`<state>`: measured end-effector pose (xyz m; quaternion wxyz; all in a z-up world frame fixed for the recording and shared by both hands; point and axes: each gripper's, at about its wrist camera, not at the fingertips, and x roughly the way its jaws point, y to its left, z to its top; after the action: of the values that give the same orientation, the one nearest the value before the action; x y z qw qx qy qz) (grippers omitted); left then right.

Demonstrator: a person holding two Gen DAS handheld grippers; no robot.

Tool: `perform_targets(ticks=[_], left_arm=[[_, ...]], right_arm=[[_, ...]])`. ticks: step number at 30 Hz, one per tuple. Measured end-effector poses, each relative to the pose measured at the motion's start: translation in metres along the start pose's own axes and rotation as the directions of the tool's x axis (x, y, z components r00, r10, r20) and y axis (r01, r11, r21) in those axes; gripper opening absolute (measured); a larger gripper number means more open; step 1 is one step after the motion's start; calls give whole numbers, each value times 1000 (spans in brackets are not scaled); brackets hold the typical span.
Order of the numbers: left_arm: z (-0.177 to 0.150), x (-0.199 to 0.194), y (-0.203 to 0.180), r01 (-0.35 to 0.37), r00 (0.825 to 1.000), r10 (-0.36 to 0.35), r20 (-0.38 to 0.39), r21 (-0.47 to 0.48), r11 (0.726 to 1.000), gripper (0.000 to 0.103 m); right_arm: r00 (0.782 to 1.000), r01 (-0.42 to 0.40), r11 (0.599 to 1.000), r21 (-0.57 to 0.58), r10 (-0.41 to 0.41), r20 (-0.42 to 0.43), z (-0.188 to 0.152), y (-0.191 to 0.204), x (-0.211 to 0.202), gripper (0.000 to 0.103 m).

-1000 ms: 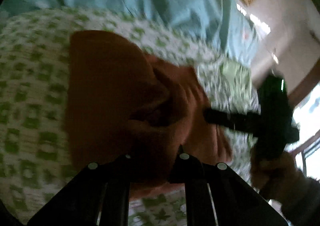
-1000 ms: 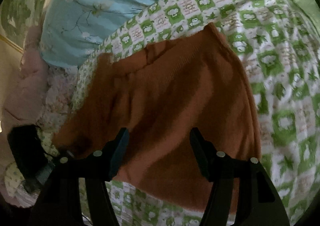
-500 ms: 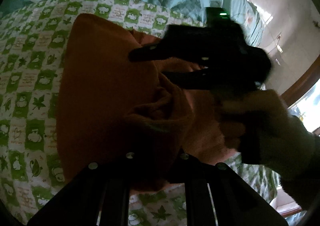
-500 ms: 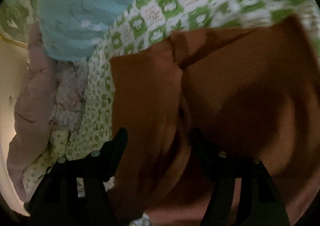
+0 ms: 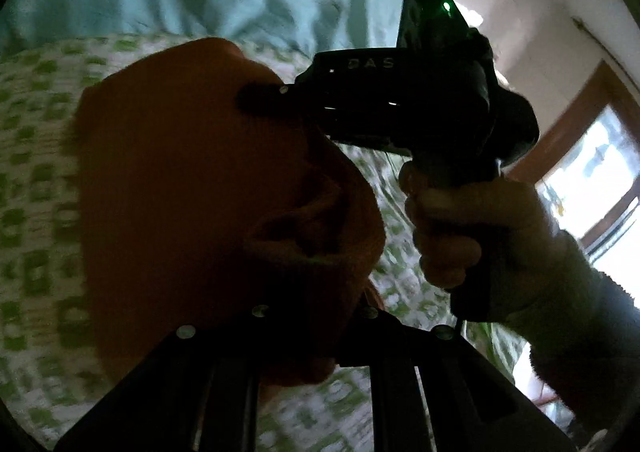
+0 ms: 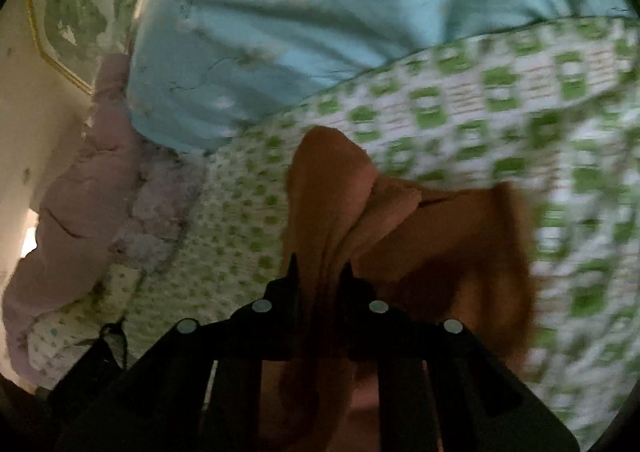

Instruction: Fold small clothes

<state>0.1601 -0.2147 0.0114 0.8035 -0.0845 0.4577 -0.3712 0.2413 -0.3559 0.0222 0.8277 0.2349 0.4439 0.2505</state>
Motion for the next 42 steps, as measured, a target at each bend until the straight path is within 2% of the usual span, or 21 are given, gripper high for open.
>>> perform_targets(ticks=[2,5,13,15,18,20,23,27,28,33,36,42], left_arm=[[-6,21,-7,12,999,-11,-43,8,1000,10],[-13,41,-10,-4,996,5,-88,19,1000,10],[-20,46,-16,-10,994,14,-109,37,999,13],[-15,58,-13,-17,992,20,-126,28,999,13],[-16,60,-12,-7,990,7,-138,0,1000,21],[-18,57,-14,14,989,-14,-148,-3,1000,37],[-23,44,-17,51,985,-50,-163,2,999,52],[-30,13,-8,46,987,-46,-153,-5,999,60],[-30,8,-3,38,988,-40,-149,-15,999,60],[-32,-24,41,-39,992,25,-126,-109,993,62],[-30,-34,71,-94,991,75,-114,-173,980,64],[-19,-27,124,-122,991,99,-94,-295,948,68]], right_arm=[[999,48,998,29,-48,-14,-6,-23,-5,16],[997,77,994,76,-75,-34,-18,-54,-3,16],[998,67,996,65,-65,-21,-22,-66,-3,16],[996,83,995,62,-81,-32,-24,-71,-1,16],[992,118,991,64,-115,-44,-28,-80,5,16],[991,131,990,54,-129,-42,-30,-80,5,16],[985,172,984,46,-171,-31,-33,-78,-1,24],[974,226,972,66,-227,-2,-37,-78,-19,58],[973,228,970,81,-230,11,-40,-78,-26,63],[977,200,968,148,-208,40,-55,-77,-43,75],[979,192,970,149,-199,39,-64,-70,-42,81],[984,178,971,163,-179,-6,-76,-74,-21,81]])
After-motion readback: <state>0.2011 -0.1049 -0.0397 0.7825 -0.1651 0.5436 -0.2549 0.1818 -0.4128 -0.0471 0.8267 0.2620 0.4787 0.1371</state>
